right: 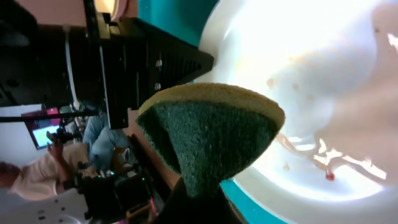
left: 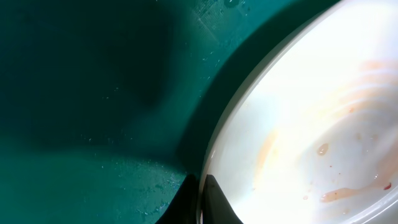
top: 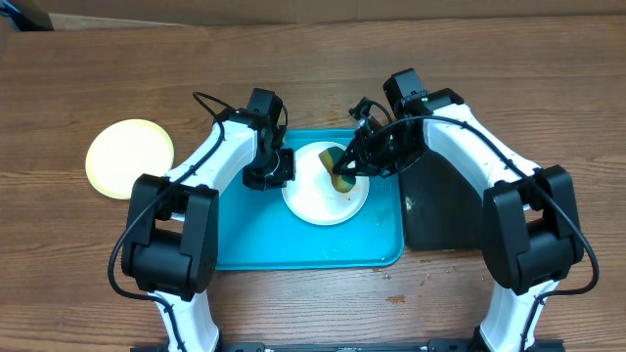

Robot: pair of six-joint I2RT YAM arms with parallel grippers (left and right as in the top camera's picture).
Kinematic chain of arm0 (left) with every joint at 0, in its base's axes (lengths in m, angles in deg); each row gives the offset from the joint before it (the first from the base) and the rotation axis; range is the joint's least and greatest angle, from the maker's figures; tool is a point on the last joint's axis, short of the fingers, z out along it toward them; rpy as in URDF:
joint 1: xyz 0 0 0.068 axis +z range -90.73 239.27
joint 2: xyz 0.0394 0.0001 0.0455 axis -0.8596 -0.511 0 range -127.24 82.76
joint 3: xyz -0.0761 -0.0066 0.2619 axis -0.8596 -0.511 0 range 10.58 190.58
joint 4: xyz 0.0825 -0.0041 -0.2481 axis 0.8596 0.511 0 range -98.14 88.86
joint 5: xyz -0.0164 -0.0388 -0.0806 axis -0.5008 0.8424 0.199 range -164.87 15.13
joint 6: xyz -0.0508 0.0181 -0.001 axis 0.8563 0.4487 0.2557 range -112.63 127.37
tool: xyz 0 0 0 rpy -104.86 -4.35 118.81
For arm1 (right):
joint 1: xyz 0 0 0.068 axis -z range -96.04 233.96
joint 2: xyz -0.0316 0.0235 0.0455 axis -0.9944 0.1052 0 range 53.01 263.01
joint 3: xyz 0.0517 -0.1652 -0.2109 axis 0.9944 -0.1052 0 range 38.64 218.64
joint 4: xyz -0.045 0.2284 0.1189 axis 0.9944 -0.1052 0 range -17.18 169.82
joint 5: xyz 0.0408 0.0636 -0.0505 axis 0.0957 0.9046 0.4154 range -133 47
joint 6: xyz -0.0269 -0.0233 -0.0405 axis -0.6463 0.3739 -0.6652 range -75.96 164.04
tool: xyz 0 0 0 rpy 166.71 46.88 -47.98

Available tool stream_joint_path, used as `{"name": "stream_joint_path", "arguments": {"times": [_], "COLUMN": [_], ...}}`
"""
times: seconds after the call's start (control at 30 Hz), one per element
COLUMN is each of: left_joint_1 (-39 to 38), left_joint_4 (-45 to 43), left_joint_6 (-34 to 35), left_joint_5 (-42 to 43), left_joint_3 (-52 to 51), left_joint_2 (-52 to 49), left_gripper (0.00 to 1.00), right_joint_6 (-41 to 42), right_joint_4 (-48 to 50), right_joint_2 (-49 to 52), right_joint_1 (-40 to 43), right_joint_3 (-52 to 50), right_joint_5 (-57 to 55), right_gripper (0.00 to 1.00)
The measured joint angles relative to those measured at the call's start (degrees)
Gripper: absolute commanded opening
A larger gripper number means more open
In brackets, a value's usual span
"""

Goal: Clean dirty plates on tray and stack at the side
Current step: 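Carry sponge over the white plate and scrub it with right gripper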

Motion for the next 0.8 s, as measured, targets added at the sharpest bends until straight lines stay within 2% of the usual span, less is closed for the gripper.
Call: {"name": "stream_joint_path", "arguments": {"times": [0.2, 0.47, 0.8], "left_joint_1": [0.00, 0.00, 0.00], "left_joint_4": [-0.09, -0.09, -0.09], "left_joint_6": [0.00, 0.00, 0.00], "left_joint_5": [-0.02, 0.00, 0.00], "left_joint_3": [0.00, 0.00, 0.00], "left_joint_2": [-0.02, 0.00, 0.00], "left_gripper": [0.04, 0.04, 0.04], "right_joint_6": [-2.84, 0.90, 2.89], "right_joint_4": [7.58, 18.29, 35.43], "right_joint_2": [0.00, 0.00, 0.00], "right_joint_1": [-0.81, -4.57, -5.97], "right_joint_3": [-3.30, -11.56, -20.20], "right_joint_5": [-0.98, -6.95, -4.13], "right_gripper": [0.04, 0.04, 0.04]}}
